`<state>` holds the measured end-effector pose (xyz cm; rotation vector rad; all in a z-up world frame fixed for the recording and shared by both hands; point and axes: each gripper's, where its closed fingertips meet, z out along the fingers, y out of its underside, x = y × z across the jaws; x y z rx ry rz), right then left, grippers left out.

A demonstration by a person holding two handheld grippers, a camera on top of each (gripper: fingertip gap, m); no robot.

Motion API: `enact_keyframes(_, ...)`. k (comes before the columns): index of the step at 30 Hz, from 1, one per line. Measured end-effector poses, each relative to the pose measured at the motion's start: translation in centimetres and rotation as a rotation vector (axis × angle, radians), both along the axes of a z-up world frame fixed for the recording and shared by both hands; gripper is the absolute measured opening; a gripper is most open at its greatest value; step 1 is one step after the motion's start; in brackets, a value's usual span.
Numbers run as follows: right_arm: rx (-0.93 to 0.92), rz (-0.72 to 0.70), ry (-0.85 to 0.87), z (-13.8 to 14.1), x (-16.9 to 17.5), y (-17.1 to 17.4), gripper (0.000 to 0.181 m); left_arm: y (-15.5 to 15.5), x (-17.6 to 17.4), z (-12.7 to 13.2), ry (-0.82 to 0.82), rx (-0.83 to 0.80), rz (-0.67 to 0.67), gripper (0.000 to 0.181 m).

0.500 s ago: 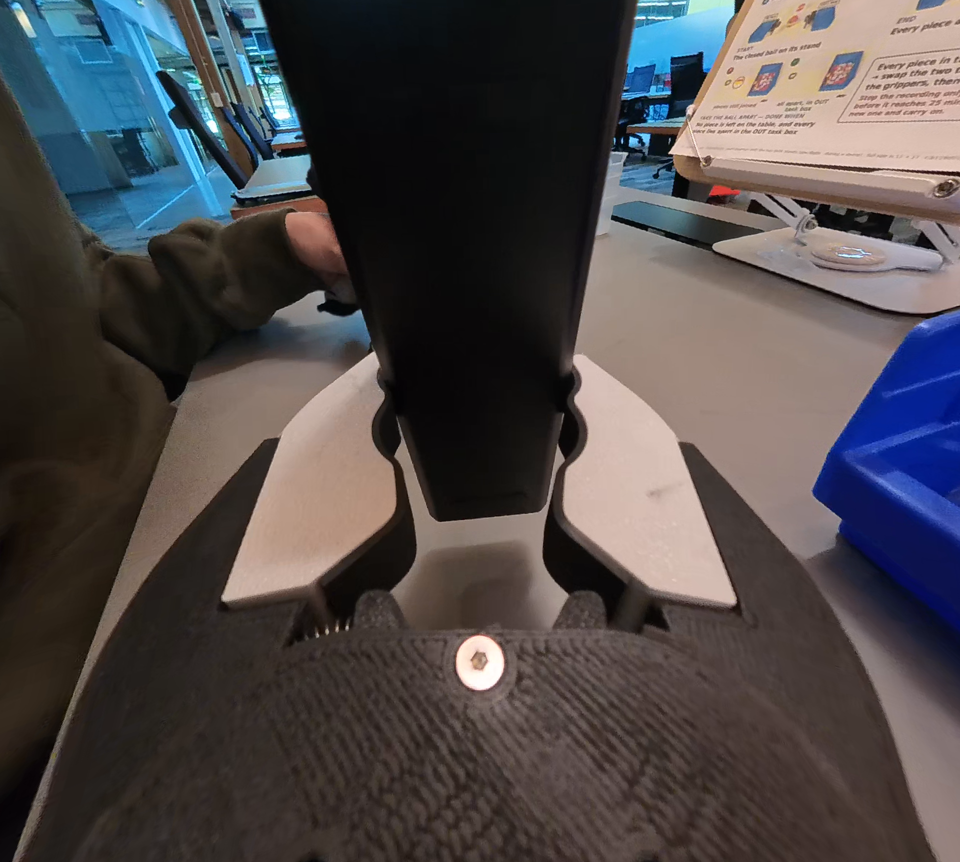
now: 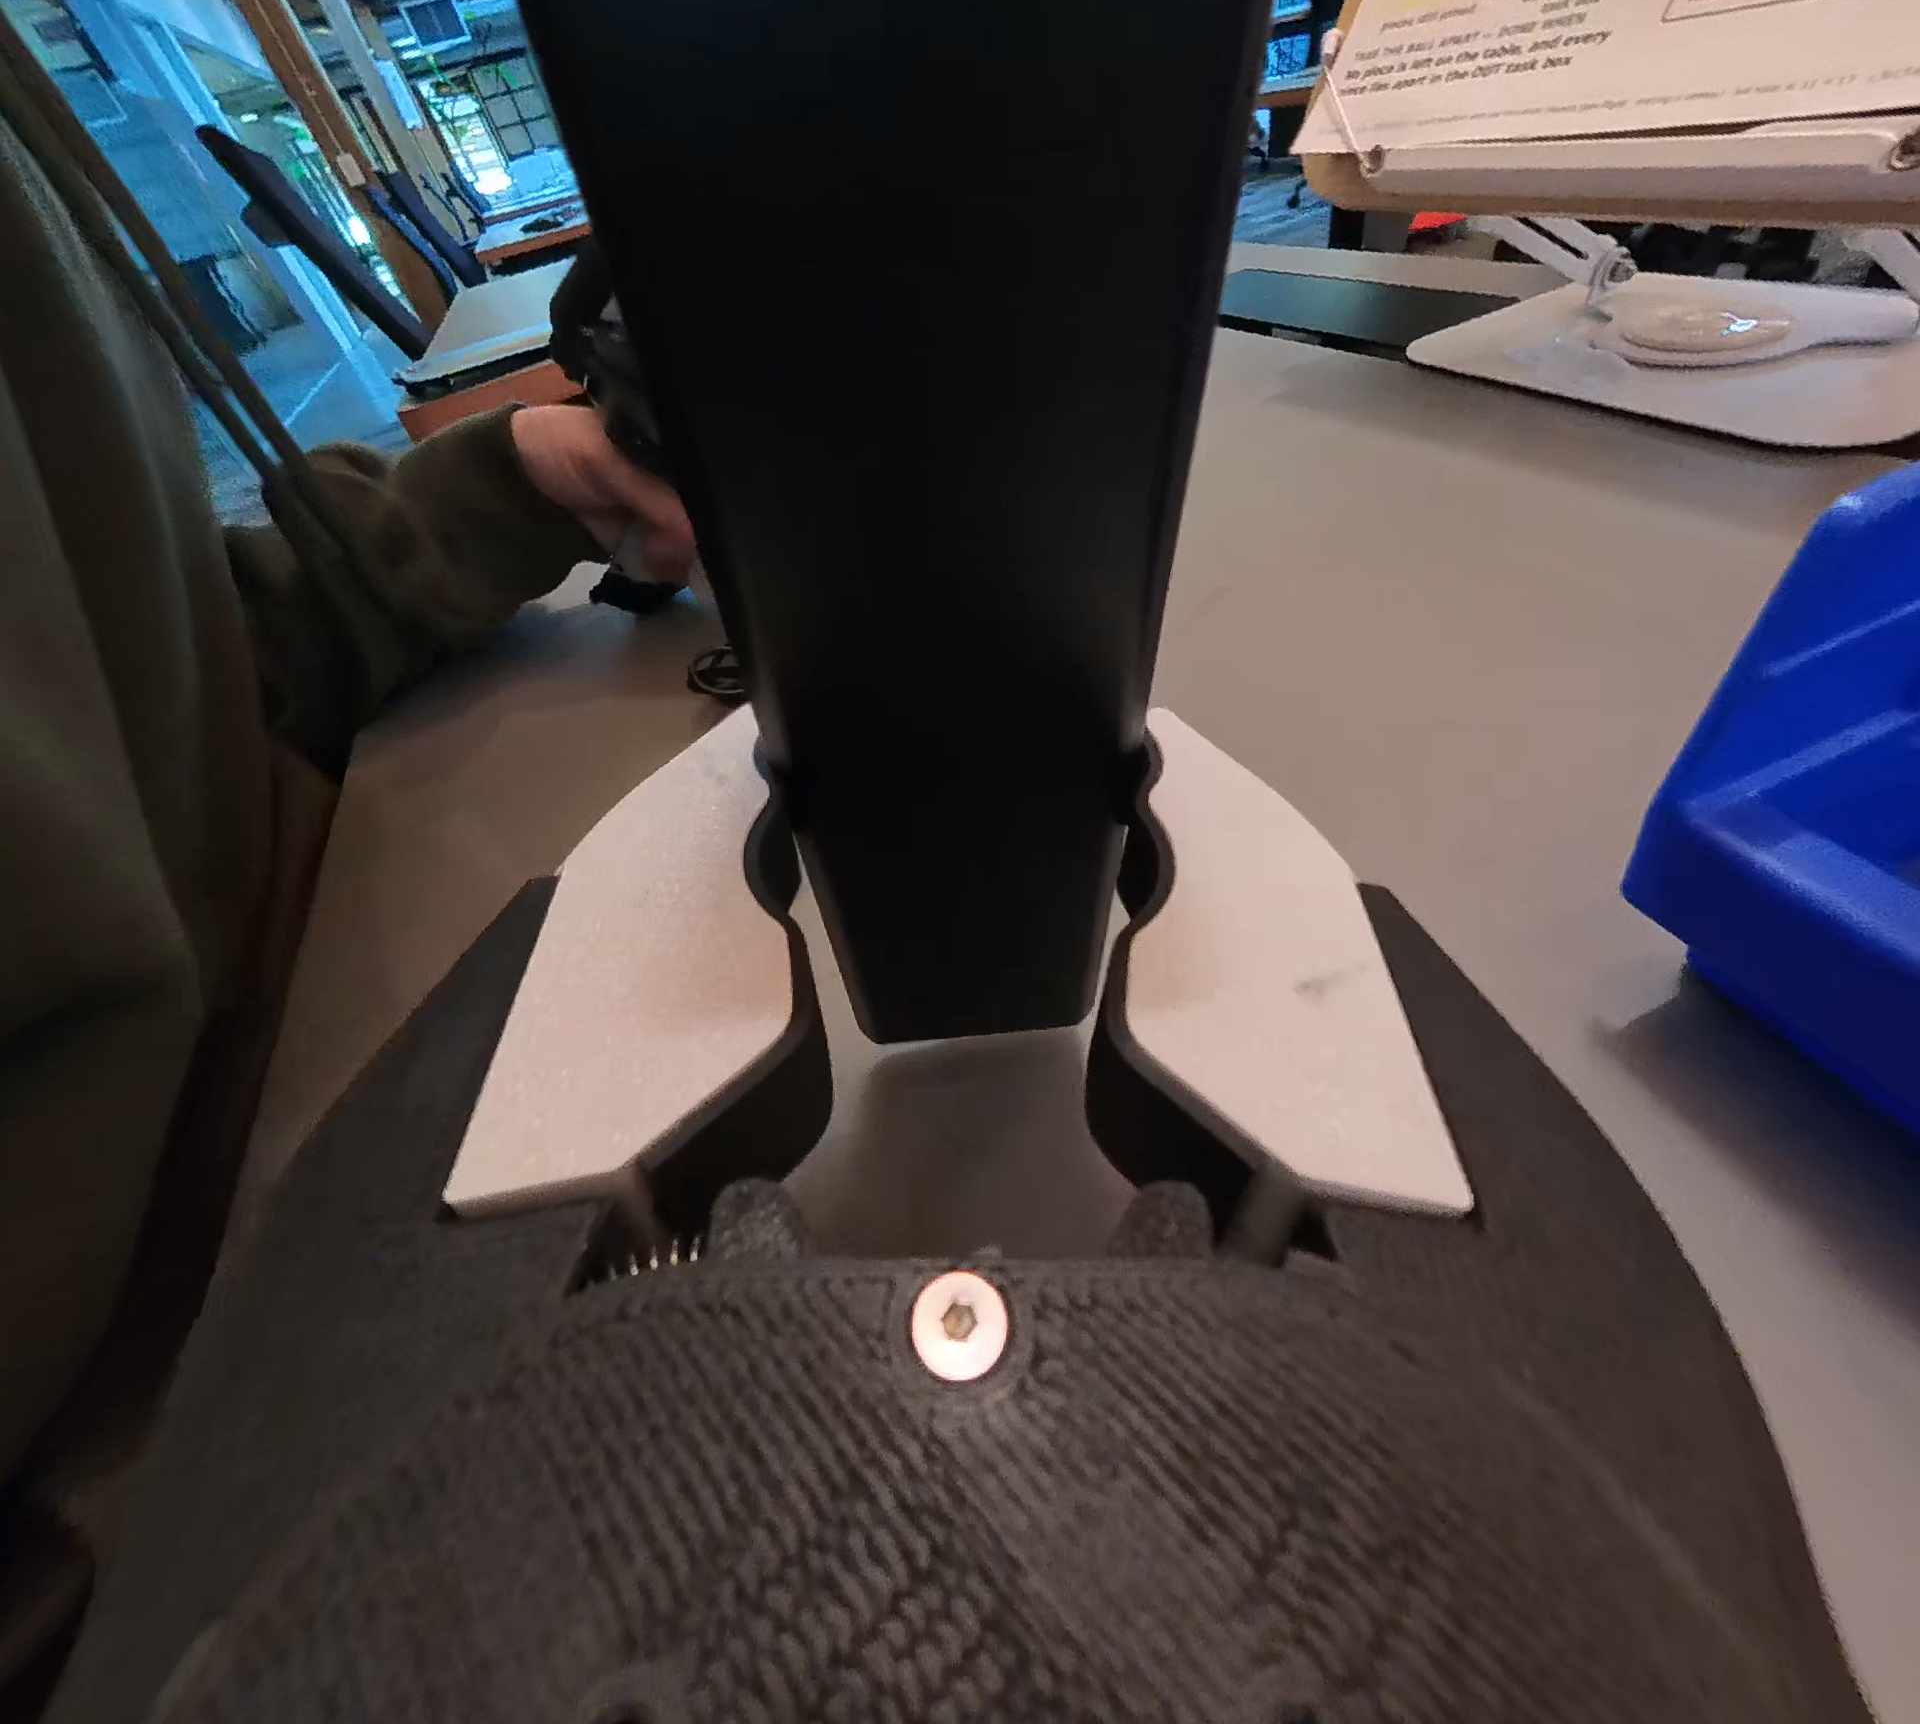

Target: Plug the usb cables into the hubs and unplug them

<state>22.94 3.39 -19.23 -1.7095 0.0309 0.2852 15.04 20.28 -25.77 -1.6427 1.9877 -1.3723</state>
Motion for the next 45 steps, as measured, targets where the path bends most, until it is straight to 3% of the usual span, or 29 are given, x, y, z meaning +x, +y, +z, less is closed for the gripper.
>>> enact_keyframes(10, -0.016, 0.015, 0.026, -0.2, 0.0, 0.1, 0.061, 0.7, 0.0, -0.5, 0.046, 0.001, 0.045, 0.028)
enact_keyframes(31, 0.154, 0.005, -0.138, 1.8, -1.4, -1.4, 0.06, 1.7, -1.7, 0.9, 0.12, 0.389, 0.131, 0.029)
enact_keyframes(45, 0.213, 0.026, -0.171, 2.4, -2.0, -2.0, 0.06, -0.3, -3.2, 0.2, 0.221, 0.418, 0.281, 0.031)
